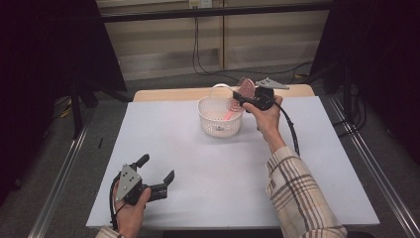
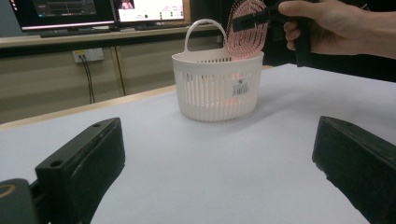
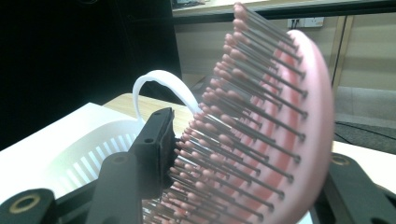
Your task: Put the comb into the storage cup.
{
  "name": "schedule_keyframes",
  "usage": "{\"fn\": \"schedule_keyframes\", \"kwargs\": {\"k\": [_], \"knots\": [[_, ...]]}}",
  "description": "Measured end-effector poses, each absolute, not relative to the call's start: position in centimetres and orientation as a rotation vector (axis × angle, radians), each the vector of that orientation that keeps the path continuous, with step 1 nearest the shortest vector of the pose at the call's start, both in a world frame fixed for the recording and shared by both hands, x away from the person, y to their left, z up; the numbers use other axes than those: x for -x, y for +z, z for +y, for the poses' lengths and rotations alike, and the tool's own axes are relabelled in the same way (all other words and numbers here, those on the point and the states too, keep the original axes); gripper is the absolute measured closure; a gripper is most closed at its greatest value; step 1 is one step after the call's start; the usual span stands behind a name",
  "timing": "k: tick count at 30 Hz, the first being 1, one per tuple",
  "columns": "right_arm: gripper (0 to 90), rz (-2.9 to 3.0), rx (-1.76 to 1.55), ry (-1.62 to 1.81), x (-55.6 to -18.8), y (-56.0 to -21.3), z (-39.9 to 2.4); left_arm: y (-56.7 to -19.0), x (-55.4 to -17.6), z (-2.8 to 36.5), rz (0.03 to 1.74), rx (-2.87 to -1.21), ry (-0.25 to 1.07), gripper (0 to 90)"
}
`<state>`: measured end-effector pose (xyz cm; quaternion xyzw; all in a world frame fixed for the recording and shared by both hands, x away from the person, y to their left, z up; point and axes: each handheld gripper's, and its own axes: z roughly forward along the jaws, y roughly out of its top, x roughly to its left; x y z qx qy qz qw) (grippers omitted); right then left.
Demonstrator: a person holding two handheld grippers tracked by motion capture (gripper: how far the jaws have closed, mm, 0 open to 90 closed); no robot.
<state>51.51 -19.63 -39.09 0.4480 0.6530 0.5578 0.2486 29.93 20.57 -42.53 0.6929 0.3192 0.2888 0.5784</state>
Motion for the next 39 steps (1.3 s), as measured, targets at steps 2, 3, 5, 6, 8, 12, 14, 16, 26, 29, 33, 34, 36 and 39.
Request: {"fn": "schedule_keyframes", "kwargs": {"k": [2, 3, 5, 6, 8, 12, 14, 16, 26, 29, 33, 34, 36, 39], "knots": [[46.0, 1.783, -1.206, 1.507, -51.54, -39.07, -19.61, -42.43, -29.95, 20.60, 0.739, -1.617, 0.683, 2.6], [45.5, 1.782, -1.203, 1.509, -51.57, -39.06, -19.66, -42.42, -29.92, 20.59, 0.743, -1.612, 0.678, 2.6], [44.5, 1.781, -1.207, 1.505, -51.64, -39.12, -19.72, -42.43, -29.96, 20.68, 0.729, -1.628, 0.682, 2.6], [44.4, 1.780, -1.211, 1.502, -51.67, -39.14, -19.75, -42.43, -29.86, 20.57, 0.739, -1.617, 0.677, 2.6], [44.3, 1.778, -1.205, 1.502, -51.71, -39.15, -19.69, -42.39, -29.85, 20.53, 0.733, -1.617, 0.678, 2.6], [43.6, 1.778, -1.207, 1.496, -51.72, -39.15, -19.65, -42.41, -29.88, 20.61, 0.738, -1.617, 0.679, 2.6], [43.0, 1.779, -1.212, 1.498, -51.72, -39.18, -19.69, -42.41, -29.87, 20.61, 0.740, -1.613, 0.677, 2.6], [42.2, 1.786, -1.209, 1.500, -51.73, -39.22, -19.72, -42.38, -29.86, 20.61, 0.741, -1.611, 0.671, 2.6], [34.1, 1.782, -1.219, 1.497, -51.81, -39.30, -19.90, -42.37, -29.90, 20.74, 0.745, -1.608, 0.669, 2.6], [32.6, 1.784, -1.215, 1.491, -51.77, -39.28, -19.84, -42.41, -29.91, 20.64, 0.745, -1.609, 0.664, 2.6], [28.3, 1.782, -1.226, 1.489, -51.76, -39.36, -19.81, -42.37, -29.91, 20.73, 0.746, -1.609, 0.671, 2.6], [27.1, 1.782, -1.226, 1.489, -51.77, -39.39, -19.82, -42.38, -29.91, 20.74, 0.746, -1.608, 0.670, 2.6], [24.6, 1.781, -1.230, 1.485, -51.77, -39.36, -19.84, -42.39, -29.92, 20.74, 0.747, -1.607, 0.669, 2.6], [18.5, 1.778, -1.231, 1.476, -51.69, -39.24, -19.93, -42.39, -29.92, 20.73, 0.746, -1.606, 0.668, 2.6]]}}
